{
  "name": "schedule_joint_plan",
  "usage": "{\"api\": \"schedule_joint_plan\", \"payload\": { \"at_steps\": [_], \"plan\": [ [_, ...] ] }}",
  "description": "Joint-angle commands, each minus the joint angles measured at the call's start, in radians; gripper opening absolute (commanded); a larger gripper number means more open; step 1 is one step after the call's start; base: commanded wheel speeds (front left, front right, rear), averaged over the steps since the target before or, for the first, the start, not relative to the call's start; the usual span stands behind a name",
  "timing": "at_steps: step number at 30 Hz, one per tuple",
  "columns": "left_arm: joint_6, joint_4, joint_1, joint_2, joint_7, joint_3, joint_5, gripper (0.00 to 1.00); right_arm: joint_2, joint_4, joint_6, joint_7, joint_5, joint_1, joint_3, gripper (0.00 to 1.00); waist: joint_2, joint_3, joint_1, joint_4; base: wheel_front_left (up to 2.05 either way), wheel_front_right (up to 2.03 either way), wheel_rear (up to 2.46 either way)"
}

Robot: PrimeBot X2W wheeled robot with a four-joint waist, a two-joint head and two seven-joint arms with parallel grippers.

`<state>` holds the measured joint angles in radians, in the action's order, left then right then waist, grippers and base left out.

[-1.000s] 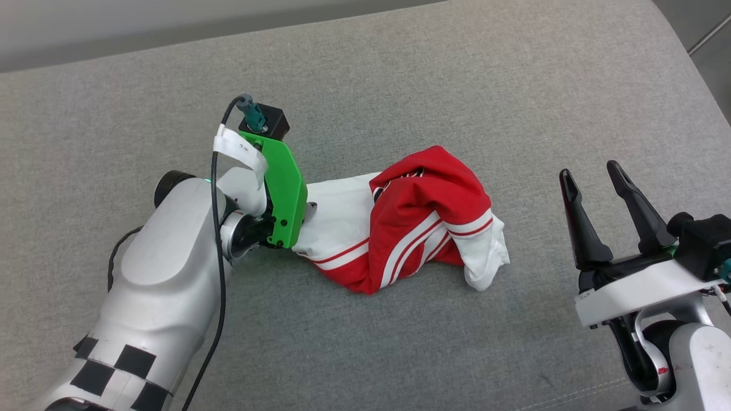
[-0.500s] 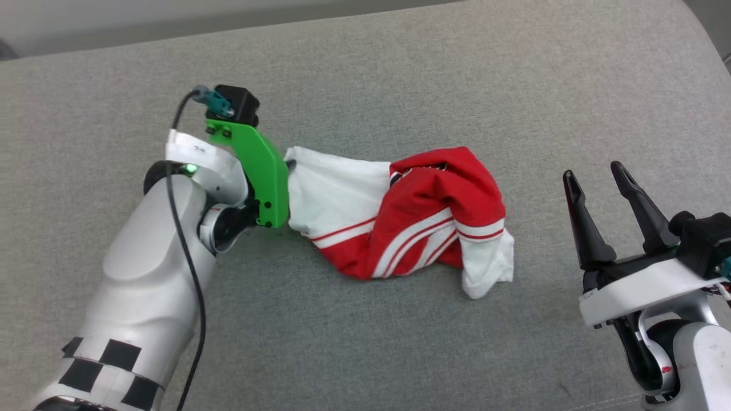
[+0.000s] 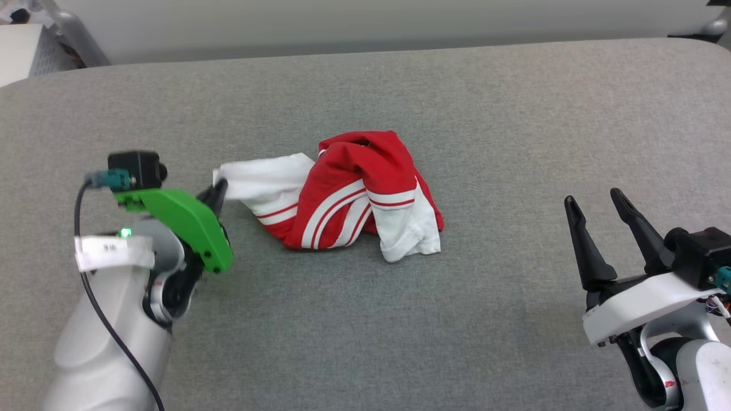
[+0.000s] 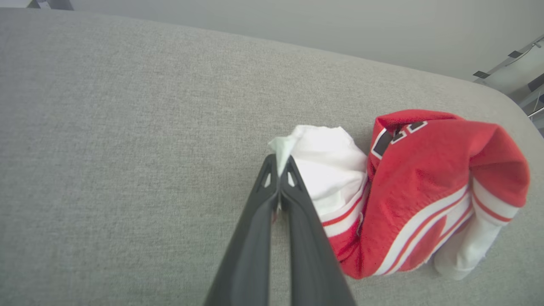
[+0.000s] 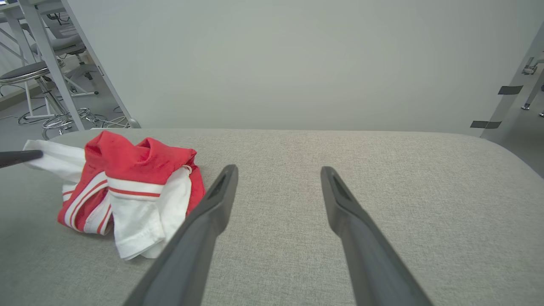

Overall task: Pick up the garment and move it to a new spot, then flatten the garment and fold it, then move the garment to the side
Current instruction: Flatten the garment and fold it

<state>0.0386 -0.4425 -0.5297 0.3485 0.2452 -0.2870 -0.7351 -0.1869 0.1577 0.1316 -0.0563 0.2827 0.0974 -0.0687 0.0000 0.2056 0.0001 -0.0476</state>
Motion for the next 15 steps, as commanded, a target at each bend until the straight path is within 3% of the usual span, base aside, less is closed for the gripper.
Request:
{"api": "schedule_joint_plan", "payload": {
  "at_steps": [1, 9, 15],
  "plan": [
    [-0.009, 0.016, 0.05, -0.003, -0.009, -0.002, -0.013, 0.0, 0.0, -0.004, -0.001, -0.007, -0.003, -0.014, 0.0, 1.0, 0.0, -0.029, -0.0001, 0.039, 0.0, 0.0, 0.0],
    [-0.041, 0.098, 0.212, -0.07, -0.077, -0.038, -0.009, 0.0, -0.049, 0.005, -0.001, -0.115, 0.016, -0.023, -0.057, 1.0, 0.0, -0.049, -0.0001, 0.087, 0.0, 0.0, 0.0],
    [-0.069, 0.151, 0.234, -0.092, -0.11, -0.062, 0.02, 0.0, -0.153, 0.033, -0.001, -0.346, 0.093, 0.07, -0.207, 1.0, 0.0, -0.045, -0.0001, 0.127, 0.0, 0.0, 0.0]
  ]
}}
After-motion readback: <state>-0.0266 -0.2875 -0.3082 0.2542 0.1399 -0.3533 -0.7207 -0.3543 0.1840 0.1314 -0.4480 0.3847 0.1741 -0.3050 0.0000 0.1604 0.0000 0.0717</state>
